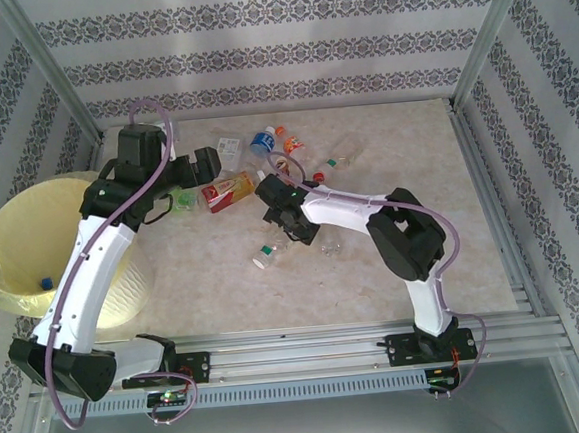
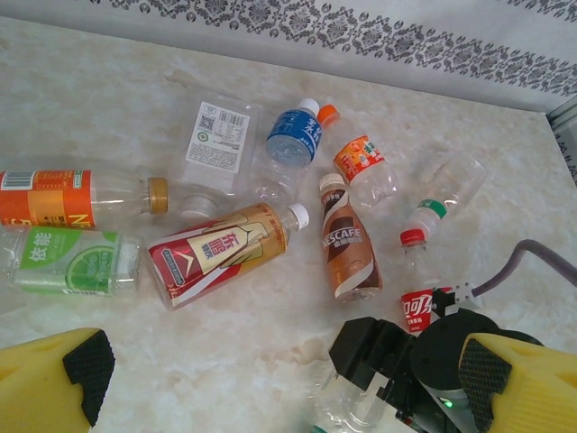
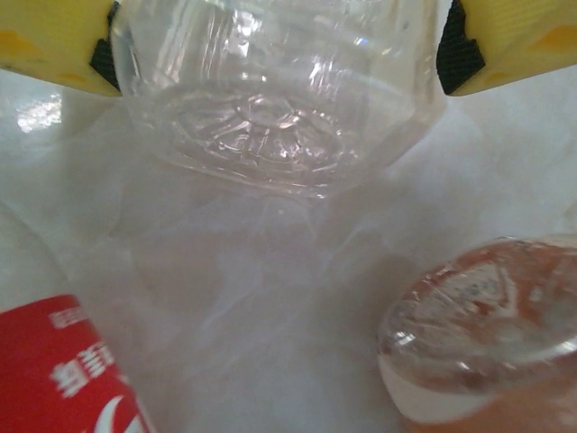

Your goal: Put the plastic bottles in the bin

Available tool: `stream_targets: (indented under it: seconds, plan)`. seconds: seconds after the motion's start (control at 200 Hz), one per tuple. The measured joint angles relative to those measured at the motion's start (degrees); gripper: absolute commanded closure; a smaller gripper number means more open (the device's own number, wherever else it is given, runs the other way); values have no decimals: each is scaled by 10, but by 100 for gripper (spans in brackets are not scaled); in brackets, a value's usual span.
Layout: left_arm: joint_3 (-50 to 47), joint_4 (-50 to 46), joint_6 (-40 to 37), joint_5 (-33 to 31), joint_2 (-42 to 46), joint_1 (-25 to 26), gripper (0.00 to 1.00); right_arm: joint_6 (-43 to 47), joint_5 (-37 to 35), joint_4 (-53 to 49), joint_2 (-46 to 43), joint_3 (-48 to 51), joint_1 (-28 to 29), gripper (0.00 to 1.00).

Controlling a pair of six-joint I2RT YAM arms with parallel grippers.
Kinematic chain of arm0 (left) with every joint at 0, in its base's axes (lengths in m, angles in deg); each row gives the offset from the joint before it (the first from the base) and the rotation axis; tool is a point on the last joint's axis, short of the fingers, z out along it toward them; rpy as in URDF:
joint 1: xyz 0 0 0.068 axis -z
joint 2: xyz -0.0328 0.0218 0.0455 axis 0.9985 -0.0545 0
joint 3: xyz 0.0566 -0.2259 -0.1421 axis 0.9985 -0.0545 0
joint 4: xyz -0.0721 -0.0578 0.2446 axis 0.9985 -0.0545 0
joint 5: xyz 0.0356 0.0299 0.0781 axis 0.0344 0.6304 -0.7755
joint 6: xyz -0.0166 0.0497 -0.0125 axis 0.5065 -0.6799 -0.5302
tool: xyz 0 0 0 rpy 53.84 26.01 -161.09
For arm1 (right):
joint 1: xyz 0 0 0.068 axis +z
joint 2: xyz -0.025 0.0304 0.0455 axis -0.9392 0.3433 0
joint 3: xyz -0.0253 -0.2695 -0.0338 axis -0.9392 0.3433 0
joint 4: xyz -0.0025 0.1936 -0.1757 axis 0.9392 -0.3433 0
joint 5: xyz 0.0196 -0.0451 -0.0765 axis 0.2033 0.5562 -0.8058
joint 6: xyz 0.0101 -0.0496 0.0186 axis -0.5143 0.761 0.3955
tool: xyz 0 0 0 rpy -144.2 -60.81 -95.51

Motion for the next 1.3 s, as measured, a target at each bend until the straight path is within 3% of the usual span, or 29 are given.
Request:
stream_targets:
  seconds: [0.16,0.25,0.33,0.5,0.879,1.074,1.299]
  plan:
    - [0,0,-1,3,-7,0,0,5,3,14,7,0,0,27]
    - [-1,5,-4,24,-7,0,0,20,-5,30,5,2,0,43]
    - [-8,22,-8,50,-7,0,0,37,-14,66,-19,26,0,49]
    - [-25,49,-14,104,-7,2,0,82,-36,128,-100,77,0,48]
    - [-33,140,-18,201,-18,37,0,231,-60,370,-325,252,-6,53]
    - [-40,172,-32,220,-45,77,0,282,-7,424,-391,290,-62,53]
    - [-55,224,-36,186,-85,139,0,302,88,460,-416,327,-139,52]
